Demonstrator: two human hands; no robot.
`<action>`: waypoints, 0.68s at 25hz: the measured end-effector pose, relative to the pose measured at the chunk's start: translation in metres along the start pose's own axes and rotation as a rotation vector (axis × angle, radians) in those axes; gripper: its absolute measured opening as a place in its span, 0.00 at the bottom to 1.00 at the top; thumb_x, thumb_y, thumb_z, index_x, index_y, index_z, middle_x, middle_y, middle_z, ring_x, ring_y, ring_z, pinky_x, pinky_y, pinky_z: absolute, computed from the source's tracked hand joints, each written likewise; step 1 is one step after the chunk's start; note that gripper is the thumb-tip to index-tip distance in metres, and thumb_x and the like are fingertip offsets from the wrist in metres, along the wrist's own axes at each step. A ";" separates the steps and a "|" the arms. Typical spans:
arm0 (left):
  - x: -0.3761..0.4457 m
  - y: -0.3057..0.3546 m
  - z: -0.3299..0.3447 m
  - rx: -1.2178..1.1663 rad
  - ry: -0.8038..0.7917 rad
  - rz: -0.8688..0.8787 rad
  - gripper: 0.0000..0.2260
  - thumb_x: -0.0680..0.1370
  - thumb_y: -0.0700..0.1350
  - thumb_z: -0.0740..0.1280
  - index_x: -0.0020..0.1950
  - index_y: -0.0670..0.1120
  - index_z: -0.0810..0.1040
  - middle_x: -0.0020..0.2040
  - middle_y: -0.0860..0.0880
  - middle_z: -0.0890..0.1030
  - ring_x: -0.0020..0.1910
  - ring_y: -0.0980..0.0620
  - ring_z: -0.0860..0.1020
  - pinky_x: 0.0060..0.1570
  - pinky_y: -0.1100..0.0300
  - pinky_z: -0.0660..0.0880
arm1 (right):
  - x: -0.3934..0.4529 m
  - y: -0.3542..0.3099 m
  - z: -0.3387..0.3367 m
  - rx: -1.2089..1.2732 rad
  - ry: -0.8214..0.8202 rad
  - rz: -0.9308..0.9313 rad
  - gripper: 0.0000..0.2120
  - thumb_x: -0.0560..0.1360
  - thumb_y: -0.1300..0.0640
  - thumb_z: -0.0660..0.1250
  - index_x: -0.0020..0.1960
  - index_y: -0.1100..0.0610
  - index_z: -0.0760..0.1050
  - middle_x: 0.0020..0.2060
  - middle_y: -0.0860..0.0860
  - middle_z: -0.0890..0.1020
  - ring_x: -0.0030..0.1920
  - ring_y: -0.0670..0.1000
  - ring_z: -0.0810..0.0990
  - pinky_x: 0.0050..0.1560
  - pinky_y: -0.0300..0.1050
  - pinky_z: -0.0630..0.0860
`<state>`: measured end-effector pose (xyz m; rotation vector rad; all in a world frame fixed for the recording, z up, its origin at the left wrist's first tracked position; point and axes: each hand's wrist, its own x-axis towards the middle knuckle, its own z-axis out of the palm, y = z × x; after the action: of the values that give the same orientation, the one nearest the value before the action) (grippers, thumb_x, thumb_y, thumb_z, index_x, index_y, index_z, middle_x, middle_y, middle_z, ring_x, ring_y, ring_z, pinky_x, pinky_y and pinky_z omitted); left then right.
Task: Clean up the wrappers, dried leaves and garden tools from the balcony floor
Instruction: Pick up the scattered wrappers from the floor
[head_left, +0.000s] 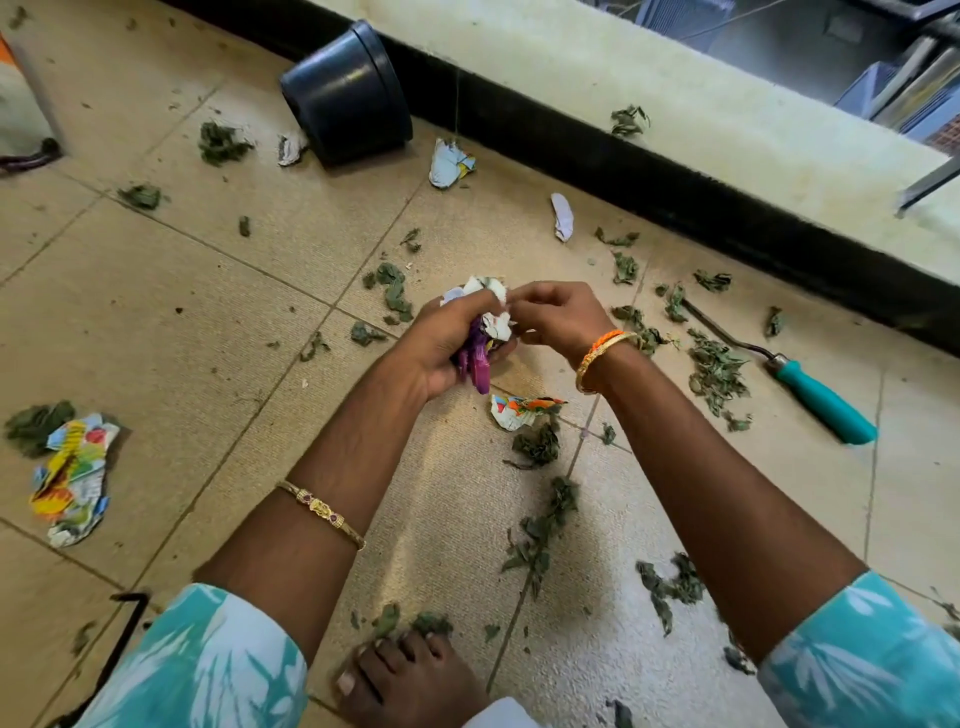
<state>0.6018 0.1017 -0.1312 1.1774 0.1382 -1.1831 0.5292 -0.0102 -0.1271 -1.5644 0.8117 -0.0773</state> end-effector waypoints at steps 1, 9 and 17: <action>0.003 0.002 -0.001 -0.015 0.035 -0.003 0.09 0.76 0.35 0.62 0.56 0.38 0.75 0.46 0.43 0.81 0.42 0.48 0.81 0.33 0.62 0.79 | 0.007 -0.002 -0.002 -0.158 0.032 -0.056 0.07 0.74 0.66 0.64 0.46 0.60 0.81 0.36 0.51 0.80 0.35 0.43 0.79 0.37 0.35 0.75; 0.003 0.019 -0.017 0.066 0.241 0.009 0.06 0.76 0.43 0.70 0.45 0.44 0.74 0.25 0.50 0.78 0.26 0.53 0.74 0.22 0.66 0.71 | 0.116 0.003 -0.039 -1.078 0.057 -0.004 0.22 0.78 0.55 0.58 0.71 0.52 0.64 0.73 0.60 0.56 0.69 0.62 0.63 0.68 0.54 0.64; -0.004 0.015 -0.036 -0.022 0.415 0.103 0.07 0.73 0.45 0.71 0.43 0.43 0.77 0.35 0.46 0.81 0.31 0.49 0.81 0.22 0.65 0.71 | 0.096 0.011 -0.030 -0.758 0.491 -0.289 0.09 0.75 0.64 0.63 0.52 0.62 0.79 0.49 0.59 0.81 0.49 0.55 0.79 0.49 0.45 0.75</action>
<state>0.6279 0.1302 -0.1351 1.3823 0.3975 -0.8334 0.5811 -0.0858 -0.1703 -2.4313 1.0567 -0.4154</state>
